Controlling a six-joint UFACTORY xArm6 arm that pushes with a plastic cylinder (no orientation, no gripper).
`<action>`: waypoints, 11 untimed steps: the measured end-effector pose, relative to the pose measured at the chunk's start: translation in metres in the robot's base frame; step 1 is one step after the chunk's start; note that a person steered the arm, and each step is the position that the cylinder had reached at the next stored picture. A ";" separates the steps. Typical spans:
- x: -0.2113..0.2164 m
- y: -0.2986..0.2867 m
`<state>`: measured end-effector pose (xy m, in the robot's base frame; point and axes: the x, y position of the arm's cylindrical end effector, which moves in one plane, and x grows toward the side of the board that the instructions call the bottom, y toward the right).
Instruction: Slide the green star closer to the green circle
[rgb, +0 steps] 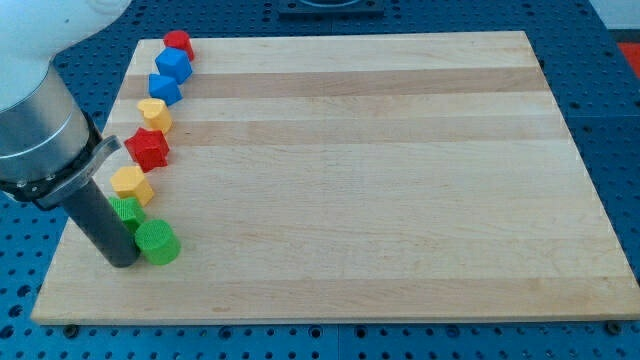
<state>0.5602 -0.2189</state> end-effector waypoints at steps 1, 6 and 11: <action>-0.003 0.025; -0.072 0.197; 0.021 -0.086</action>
<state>0.5814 -0.3047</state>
